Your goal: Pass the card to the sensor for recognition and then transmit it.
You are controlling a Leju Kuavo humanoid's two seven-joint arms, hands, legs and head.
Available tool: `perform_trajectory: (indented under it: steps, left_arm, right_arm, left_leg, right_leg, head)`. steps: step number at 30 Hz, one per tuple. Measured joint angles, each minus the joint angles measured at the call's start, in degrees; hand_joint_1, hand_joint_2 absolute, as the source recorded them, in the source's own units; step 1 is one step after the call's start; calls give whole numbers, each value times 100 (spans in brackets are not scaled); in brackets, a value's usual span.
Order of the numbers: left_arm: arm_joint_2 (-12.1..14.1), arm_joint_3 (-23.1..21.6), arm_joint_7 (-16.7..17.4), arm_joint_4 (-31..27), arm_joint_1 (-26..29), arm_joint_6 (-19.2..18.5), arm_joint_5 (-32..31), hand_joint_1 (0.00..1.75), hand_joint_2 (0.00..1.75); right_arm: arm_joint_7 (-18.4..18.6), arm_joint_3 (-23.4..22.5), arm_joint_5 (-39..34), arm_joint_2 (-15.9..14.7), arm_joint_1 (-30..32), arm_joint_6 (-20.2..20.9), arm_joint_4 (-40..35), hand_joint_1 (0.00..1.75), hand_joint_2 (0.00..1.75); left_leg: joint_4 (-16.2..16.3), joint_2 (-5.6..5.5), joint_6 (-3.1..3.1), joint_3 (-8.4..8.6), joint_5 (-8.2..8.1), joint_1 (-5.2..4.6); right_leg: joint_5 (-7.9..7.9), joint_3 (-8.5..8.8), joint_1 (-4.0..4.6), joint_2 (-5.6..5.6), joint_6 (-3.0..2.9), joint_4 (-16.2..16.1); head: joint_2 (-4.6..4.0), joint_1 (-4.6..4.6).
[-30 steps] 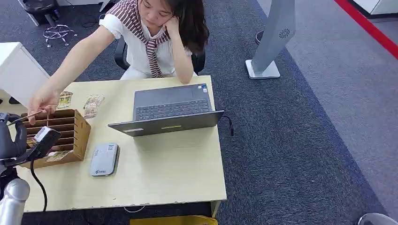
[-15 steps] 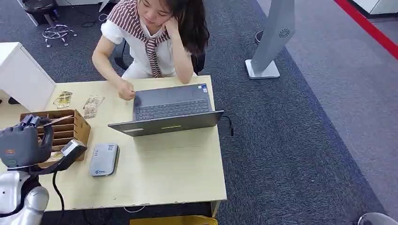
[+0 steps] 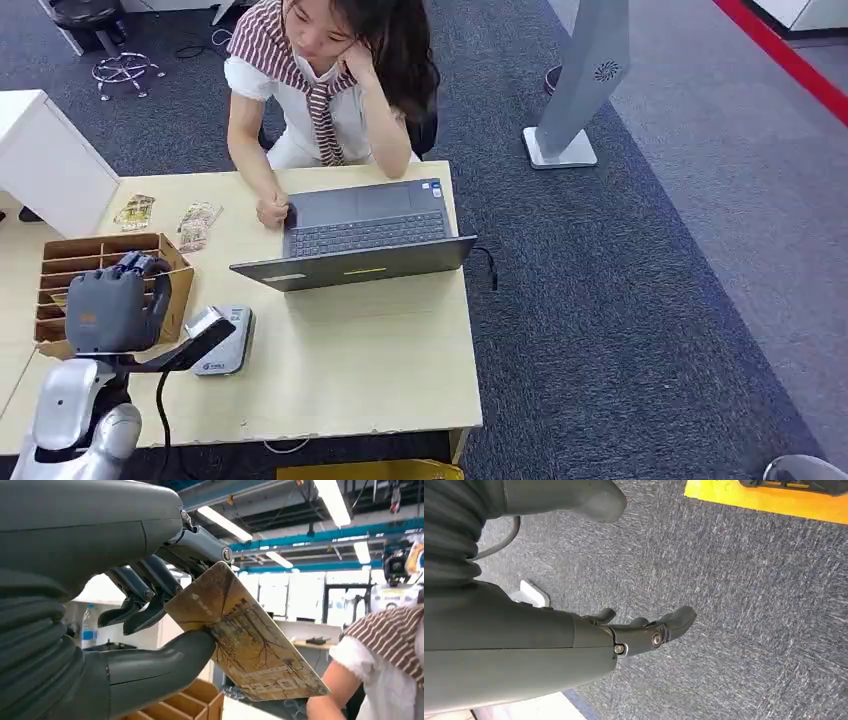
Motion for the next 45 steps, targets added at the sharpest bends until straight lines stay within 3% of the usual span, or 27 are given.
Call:
perform_trajectory:
  steps: [6,16,32,45]
  left_arm:
    - [70,-61,199,92,-5,-458,24,175,175]
    - [101,-65,229,166,-7,-500,35,175,175]
    - [151,-66,531,387,202,-1117,109,175,175]
    - [160,-66,575,470,280,-1169,109,175,175]
  right_arm:
    - [4,0,4,0,5,0,0,0,175]
    - [4,0,4,0,9,0,0,0,175]
    - [94,0,122,0,10,0,0,0,175]
    - [70,0,131,0,10,0,0,0,175]
  left_leg:
    - [0,0,0,2,0,0]
    - [0,0,0,1,0,0]
    - [0,-1,0,-3,0,0]
    - [0,-1,0,-3,0,0]
  right_leg:
    - [0,-1,0,1,0,0]
    - [0,-1,0,1,0,0]
    - [-1,-1,0,0,0,0]
    - [-1,-1,0,0,0,0]
  head:
    - [-2,0]
    - [-2,0]
    - [-2,0]
    - [0,0]
